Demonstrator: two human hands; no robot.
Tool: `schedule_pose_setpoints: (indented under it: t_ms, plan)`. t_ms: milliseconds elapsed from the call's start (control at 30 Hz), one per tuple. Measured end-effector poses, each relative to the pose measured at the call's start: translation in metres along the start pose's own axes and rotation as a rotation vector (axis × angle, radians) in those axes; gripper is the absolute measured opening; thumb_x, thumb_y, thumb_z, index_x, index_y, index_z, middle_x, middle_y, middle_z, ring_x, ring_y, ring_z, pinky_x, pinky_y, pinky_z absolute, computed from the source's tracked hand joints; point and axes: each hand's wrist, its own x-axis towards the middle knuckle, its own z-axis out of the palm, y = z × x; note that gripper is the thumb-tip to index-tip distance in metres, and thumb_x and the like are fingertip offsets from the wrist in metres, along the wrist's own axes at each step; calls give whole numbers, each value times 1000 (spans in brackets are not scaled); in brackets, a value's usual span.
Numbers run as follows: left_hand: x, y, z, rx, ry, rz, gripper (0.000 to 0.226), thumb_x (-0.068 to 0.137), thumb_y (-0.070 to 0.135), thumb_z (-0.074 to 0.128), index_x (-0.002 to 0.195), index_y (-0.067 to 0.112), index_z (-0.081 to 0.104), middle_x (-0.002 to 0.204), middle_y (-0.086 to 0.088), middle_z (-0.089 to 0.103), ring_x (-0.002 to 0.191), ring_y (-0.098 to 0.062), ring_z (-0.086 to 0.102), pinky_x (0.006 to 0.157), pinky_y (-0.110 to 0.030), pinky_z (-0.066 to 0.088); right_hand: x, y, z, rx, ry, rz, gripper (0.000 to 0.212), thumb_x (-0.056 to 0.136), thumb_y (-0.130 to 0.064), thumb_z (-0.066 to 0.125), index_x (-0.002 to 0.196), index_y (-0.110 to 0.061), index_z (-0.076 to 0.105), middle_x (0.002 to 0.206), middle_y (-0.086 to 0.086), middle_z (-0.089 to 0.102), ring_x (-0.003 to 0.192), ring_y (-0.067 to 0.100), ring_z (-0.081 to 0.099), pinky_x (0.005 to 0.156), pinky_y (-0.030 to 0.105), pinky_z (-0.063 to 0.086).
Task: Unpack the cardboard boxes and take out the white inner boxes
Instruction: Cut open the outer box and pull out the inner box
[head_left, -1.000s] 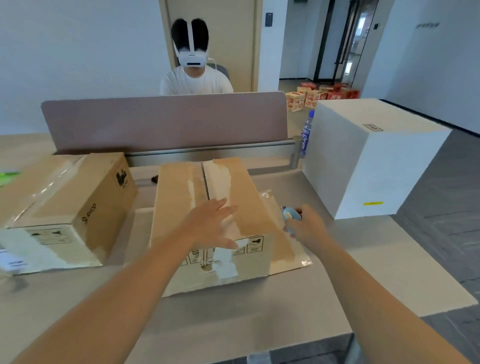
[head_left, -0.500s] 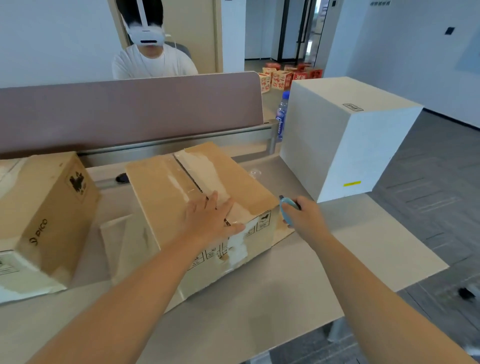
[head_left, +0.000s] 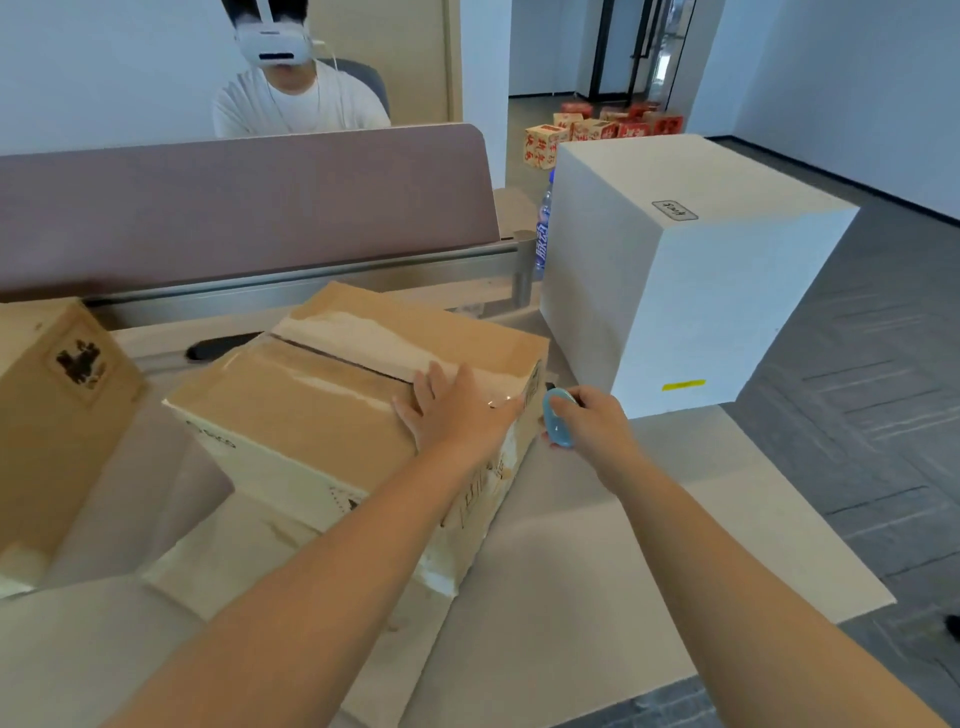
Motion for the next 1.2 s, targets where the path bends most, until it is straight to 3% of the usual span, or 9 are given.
schedule_pose_setpoints:
  t_ms: [100,200,300,467,633,900,1200]
  plan:
    - [4,1,-2,-100,73,60,60,92,48,45,143,22,30,156,-8,11,144,-28,-1,117,-48,2,5,2,2,89,-24,67,21,95,-15,47,105,2,53,99,16,56,62,16,58,45,15,51]
    - [10,-16,-7,52,149,207,55,94,44,43,143,20,32,154,-5,21,144,-26,8,117,-45,9,5,2,8,235,-64,125,12,96,-14,45,91,-3,50,86,11,55,60,17,59,49,21,55]
    - [19,-30,-15,174,63,358,59,94,45,41,147,24,24,156,-4,17,144,-25,9,118,-42,11,5,2,11,310,-85,136,12,96,-14,44,86,-9,48,84,9,55,61,16,59,58,27,55]
    - [26,-37,-22,405,-67,465,58,96,50,29,148,33,10,158,-2,4,145,-23,2,116,-40,5,4,4,17,288,-74,128,10,97,-16,43,98,-8,50,80,5,56,61,13,58,49,18,52]
    - [30,-42,-16,406,-63,489,57,96,52,25,148,34,11,158,-1,5,145,-21,3,116,-41,3,1,5,19,302,-65,122,10,97,-16,43,97,-10,51,79,2,54,61,13,56,59,24,47]
    - [35,-44,-8,352,-18,497,55,95,52,28,147,36,17,157,0,11,144,-21,9,116,-41,7,-4,14,27,174,-30,26,25,98,-15,39,76,-18,51,71,4,52,53,13,50,53,23,39]
    - [41,-46,-4,380,-22,513,55,96,52,25,147,36,13,156,-3,12,143,-23,10,116,-44,11,-12,20,30,142,-55,-22,17,98,-12,38,94,-3,52,71,7,46,52,13,45,47,18,41]
